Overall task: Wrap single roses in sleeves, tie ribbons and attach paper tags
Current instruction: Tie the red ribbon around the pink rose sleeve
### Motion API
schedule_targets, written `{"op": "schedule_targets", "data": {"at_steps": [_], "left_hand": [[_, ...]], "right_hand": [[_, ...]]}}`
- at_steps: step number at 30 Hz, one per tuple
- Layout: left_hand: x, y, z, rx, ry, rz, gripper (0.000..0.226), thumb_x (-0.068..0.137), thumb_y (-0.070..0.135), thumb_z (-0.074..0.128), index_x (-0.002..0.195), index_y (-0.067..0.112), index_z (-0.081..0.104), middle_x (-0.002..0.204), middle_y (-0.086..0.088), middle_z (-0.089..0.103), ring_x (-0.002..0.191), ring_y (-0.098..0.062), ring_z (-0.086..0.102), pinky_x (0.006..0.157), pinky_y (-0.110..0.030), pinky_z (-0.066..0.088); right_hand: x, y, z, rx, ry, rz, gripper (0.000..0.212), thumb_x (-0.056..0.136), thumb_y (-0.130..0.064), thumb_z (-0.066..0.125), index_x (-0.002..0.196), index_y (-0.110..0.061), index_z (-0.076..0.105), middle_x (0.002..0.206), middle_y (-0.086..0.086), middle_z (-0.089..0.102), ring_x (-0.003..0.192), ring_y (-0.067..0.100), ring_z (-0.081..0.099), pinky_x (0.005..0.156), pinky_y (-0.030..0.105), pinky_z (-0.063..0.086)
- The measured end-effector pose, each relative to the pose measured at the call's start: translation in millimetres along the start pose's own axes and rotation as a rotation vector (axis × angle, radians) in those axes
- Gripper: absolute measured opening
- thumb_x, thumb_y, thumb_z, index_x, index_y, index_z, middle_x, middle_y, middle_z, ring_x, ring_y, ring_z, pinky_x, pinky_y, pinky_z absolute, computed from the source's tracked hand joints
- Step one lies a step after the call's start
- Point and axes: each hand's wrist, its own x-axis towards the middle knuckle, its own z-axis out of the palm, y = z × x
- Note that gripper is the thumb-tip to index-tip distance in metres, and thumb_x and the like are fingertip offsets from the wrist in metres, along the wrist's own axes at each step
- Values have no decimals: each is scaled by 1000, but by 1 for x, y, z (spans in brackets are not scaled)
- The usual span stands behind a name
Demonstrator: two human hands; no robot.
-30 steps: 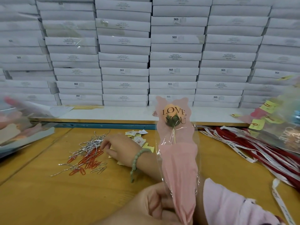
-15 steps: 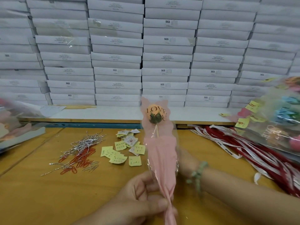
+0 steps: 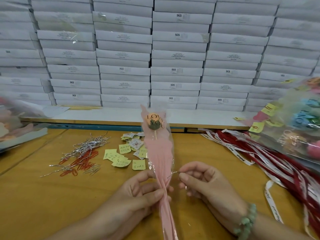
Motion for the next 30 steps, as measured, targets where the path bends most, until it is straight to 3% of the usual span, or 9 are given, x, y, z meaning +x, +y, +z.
{"op": "schedule_targets", "data": {"at_steps": [6, 10, 13, 18, 21, 23, 30], "left_hand": [[0, 1, 6, 18, 43, -11, 58, 39, 1, 96, 93, 1, 74, 84, -28, 65, 67, -30, 70, 62, -33, 59], [0, -2, 5, 39, 88, -10, 71, 40, -4, 93, 105, -6, 64, 81, -27, 64, 64, -29, 67, 58, -33, 58], [0, -3, 4, 40, 103, -5, 68, 47, -9, 87, 109, -11, 59, 86, -31, 62, 64, -31, 68, 60, -34, 58], [-2, -3, 4, 64, 88, -2, 54, 45, 0, 94, 93, -6, 71, 88, -32, 64, 70, -34, 70, 66, -35, 59], [-1, -3, 3, 90, 112, 2, 67, 36, 6, 98, 95, -7, 69, 90, -32, 63, 71, -33, 68, 68, -35, 58], [0, -2, 2, 87, 104, 5, 65, 36, 6, 98, 94, -5, 70, 90, -31, 63, 71, -31, 67, 67, -34, 58], [-1, -1, 4, 96, 61, -2, 63, 39, 5, 98, 94, -4, 70, 86, -30, 64, 67, -31, 69, 64, -33, 59]], "right_hand": [[-7, -3, 5, -30, -167, -11, 15, 60, -14, 85, 69, -17, 74, 67, 2, 67, 59, 6, 62, 50, 15, 47], [-7, -3, 7, -81, -259, -2, 9, 68, -8, 77, 73, -15, 75, 75, 7, 70, 67, 11, 65, 61, 20, 53], [-7, -2, 6, -123, -250, 1, 10, 71, -12, 75, 80, -13, 77, 76, 7, 72, 69, 10, 65, 60, 19, 51], [-8, -2, 6, -129, -238, 18, 13, 71, -14, 73, 84, -10, 76, 75, 9, 71, 69, 11, 65, 56, 18, 50], [-6, -2, 8, -105, -218, 72, 24, 69, -7, 73, 86, -5, 58, 68, 9, 68, 60, 13, 64, 50, 18, 48], [-6, -3, 9, -110, -198, 109, 37, 66, -6, 73, 90, -4, 46, 66, 10, 66, 55, 14, 63, 47, 19, 47], [-5, -2, 8, -101, -212, 119, 45, 65, -9, 74, 104, 3, 55, 67, 8, 63, 53, 13, 60, 51, 18, 47]]}}
